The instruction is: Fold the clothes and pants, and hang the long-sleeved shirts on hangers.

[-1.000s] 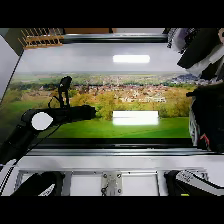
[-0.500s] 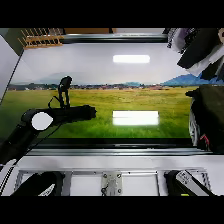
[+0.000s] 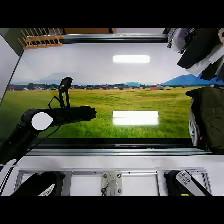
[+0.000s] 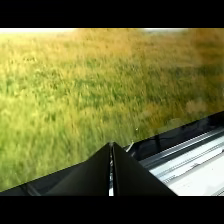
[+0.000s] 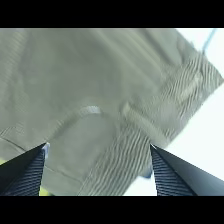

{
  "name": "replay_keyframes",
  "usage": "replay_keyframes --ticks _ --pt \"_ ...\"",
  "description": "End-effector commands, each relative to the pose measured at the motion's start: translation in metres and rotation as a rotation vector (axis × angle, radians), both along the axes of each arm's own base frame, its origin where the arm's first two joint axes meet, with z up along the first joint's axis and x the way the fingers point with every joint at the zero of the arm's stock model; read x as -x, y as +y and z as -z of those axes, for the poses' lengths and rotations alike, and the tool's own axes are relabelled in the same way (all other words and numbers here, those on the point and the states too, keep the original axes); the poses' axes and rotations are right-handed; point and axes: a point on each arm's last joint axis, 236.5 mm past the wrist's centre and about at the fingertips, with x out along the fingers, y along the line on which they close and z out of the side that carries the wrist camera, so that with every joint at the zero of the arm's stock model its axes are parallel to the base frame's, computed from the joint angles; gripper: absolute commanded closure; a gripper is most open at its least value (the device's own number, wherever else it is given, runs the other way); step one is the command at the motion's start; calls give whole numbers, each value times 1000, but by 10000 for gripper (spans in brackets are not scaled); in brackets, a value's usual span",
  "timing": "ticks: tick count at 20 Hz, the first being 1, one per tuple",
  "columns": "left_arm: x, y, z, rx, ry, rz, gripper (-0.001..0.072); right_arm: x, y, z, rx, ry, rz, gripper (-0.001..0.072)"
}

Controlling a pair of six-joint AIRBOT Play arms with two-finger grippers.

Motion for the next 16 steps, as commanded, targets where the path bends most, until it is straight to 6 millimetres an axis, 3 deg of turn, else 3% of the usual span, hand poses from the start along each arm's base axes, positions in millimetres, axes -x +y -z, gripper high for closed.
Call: replay_keyframes --ticks 1,3,5,6,9,11,13,14,15,16 --pt "-2 0 -2 4 -9 -4 682 -68 12 -74 181 -300 -192 5" --pt "-3 -1 -3 7 -16 -7 682 -121 74 -122 174 -537 -395 5" --pt "-3 -1 -3 7 -15 -7 682 -154 160 -140 97 -649 -658 5" --pt "-3 -1 -3 7 -16 -7 682 -162 204 -138 46 -657 -785 5" --pt "-4 0 -3 7 -16 -8 682 -164 311 -111 -45 -613 -1102 5" --pt "-4 0 -3 7 -17 -8 682 -157 360 -92 -80 -567 -1250 6" --pt "-4 0 -3 8 -16 -8 682 -152 390 -82 -100 -535 -1340 8" --pt "-4 0 -3 8 -16 -8 682 -149 401 -79 -113 -530 -1368 47" --pt "-4 0 -3 7 -16 -8 682 -147 409 -78 -121 -526 -1389 259" --pt "-4 0 -3 8 -16 -8 682 -146 414 -77 -125 -525 -1402 576"
